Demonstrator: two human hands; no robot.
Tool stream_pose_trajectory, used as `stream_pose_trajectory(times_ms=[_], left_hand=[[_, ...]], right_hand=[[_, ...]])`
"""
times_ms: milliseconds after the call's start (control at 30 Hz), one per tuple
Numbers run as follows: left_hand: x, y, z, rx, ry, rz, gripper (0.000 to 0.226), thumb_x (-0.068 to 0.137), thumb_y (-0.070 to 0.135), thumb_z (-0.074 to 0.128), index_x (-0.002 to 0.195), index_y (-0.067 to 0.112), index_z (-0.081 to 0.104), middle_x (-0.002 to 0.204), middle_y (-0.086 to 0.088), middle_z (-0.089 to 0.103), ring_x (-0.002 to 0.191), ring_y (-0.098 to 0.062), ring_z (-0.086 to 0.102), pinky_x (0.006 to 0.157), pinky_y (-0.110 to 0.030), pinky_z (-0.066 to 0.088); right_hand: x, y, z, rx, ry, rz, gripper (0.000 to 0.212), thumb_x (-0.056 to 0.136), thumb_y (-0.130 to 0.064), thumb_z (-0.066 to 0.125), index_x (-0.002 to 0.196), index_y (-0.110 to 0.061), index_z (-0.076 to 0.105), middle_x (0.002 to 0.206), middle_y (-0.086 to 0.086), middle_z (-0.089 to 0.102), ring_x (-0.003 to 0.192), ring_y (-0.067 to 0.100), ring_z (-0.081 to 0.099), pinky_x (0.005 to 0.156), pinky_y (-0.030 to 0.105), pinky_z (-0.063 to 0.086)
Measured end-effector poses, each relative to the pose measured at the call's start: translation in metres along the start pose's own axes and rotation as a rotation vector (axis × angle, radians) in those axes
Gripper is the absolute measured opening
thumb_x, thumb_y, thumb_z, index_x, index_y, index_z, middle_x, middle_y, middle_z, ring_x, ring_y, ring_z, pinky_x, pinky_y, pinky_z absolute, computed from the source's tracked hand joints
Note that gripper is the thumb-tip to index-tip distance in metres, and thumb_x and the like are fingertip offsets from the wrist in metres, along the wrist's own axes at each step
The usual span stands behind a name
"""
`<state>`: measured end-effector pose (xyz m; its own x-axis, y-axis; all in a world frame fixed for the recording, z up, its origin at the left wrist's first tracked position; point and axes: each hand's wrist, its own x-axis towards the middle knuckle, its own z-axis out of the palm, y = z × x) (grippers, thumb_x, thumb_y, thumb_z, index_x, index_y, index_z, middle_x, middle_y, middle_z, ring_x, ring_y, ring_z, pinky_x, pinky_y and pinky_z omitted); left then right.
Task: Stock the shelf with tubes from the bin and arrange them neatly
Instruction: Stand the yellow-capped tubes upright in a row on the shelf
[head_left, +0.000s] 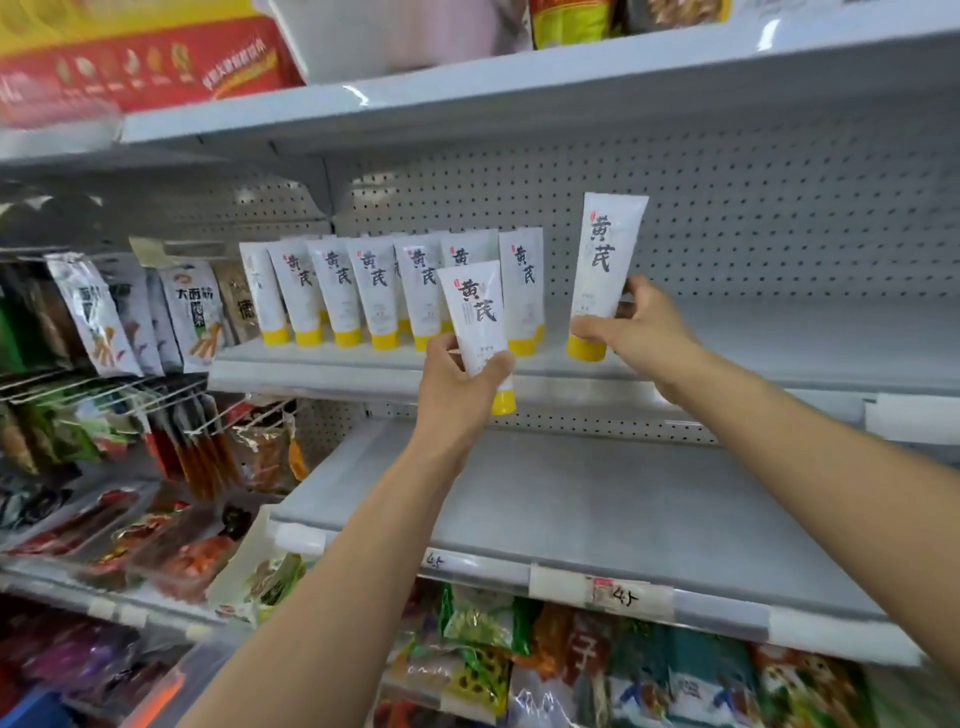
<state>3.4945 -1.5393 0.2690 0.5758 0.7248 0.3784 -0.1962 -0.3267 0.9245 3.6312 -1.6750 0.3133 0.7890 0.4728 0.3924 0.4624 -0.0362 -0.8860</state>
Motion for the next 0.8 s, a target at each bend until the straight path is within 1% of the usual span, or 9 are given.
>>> stream_pose_trajectory(times_ms=[67,133,200,233,333,400,533,667,800], left_hand=[[0.012,0.002,0.005,0.034,-0.006,0.023,0.040,0.083,0.024,0.072,0.117,0.020,0.052,0.094,0.010,0.064,0.080,-0.001,0.062,0.069,-0.024,0.053],[0.022,0.001,0.008,0.064,-0.018,0.039,0.036,0.082,0.026,0.073,0.113,0.019,0.056,0.095,0.008,0.067,0.082,-0.004,0.063,0.075,-0.030,0.055],[0.032,0.000,0.010,0.082,-0.024,0.046,0.037,0.081,0.026,0.074,0.113,0.018,0.057,0.097,0.008,0.066,0.084,-0.005,0.063,0.078,-0.031,0.055],[0.037,0.000,0.011,0.086,-0.028,0.051,0.039,0.081,0.026,0.074,0.115,0.018,0.057,0.099,0.007,0.066,0.084,-0.004,0.063,0.078,-0.031,0.055],[0.050,-0.001,0.012,0.091,-0.048,0.072,0.045,0.079,0.026,0.076,0.117,0.017,0.055,0.101,0.006,0.067,0.084,-0.003,0.064,0.077,-0.030,0.055],[0.058,-0.002,0.014,0.098,-0.057,0.082,0.046,0.078,0.027,0.077,0.116,0.019,0.053,0.099,0.009,0.066,0.083,-0.001,0.063,0.076,-0.029,0.055],[0.069,-0.003,0.015,0.118,-0.073,0.104,0.048,0.076,0.031,0.078,0.114,0.022,0.051,0.096,0.013,0.064,0.083,-0.002,0.063,0.075,-0.030,0.054],[0.076,-0.003,0.016,0.125,-0.089,0.113,0.049,0.075,0.030,0.079,0.115,0.023,0.050,0.094,0.016,0.063,0.084,-0.002,0.064,0.079,-0.033,0.056],[0.078,-0.004,0.016,0.117,-0.096,0.112,0.052,0.075,0.030,0.079,0.117,0.021,0.050,0.097,0.013,0.064,0.086,-0.005,0.064,0.079,-0.034,0.056]], right_hand=[[0.018,0.006,0.000,-0.106,0.015,-0.003,0.049,0.074,-0.019,0.078,0.111,-0.024,0.046,0.107,-0.002,0.060,0.092,0.013,0.059,0.076,0.028,0.048],[0.033,0.014,0.003,-0.195,0.019,-0.002,0.049,0.074,-0.018,0.078,0.112,-0.019,0.047,0.107,0.002,0.060,0.091,0.017,0.061,0.079,0.033,0.051],[0.048,0.020,0.006,-0.247,0.022,0.007,0.052,0.075,-0.017,0.077,0.119,-0.013,0.049,0.108,0.005,0.061,0.095,0.023,0.062,0.086,0.040,0.052],[0.055,0.023,0.008,-0.270,0.026,0.014,0.053,0.075,-0.017,0.077,0.120,-0.011,0.050,0.109,0.005,0.061,0.097,0.024,0.062,0.088,0.041,0.052],[0.074,0.030,0.013,-0.303,0.037,0.036,0.054,0.075,-0.017,0.077,0.122,-0.009,0.051,0.117,0.008,0.061,0.103,0.025,0.061,0.089,0.039,0.051],[0.084,0.035,0.017,-0.316,0.028,0.037,0.056,0.076,-0.015,0.077,0.125,-0.009,0.050,0.121,0.009,0.061,0.107,0.025,0.060,0.091,0.037,0.049],[0.098,0.044,0.021,-0.380,0.033,0.029,0.057,0.077,-0.014,0.075,0.128,-0.011,0.049,0.125,0.008,0.061,0.111,0.024,0.058,0.088,0.030,0.046],[0.108,0.051,0.021,-0.399,0.038,0.060,0.057,0.080,-0.016,0.075,0.130,-0.010,0.048,0.127,0.008,0.060,0.113,0.025,0.058,0.090,0.031,0.045],[0.110,0.054,0.021,-0.405,0.041,0.061,0.059,0.080,-0.017,0.075,0.131,-0.010,0.047,0.129,0.008,0.059,0.114,0.025,0.058,0.094,0.033,0.047]])
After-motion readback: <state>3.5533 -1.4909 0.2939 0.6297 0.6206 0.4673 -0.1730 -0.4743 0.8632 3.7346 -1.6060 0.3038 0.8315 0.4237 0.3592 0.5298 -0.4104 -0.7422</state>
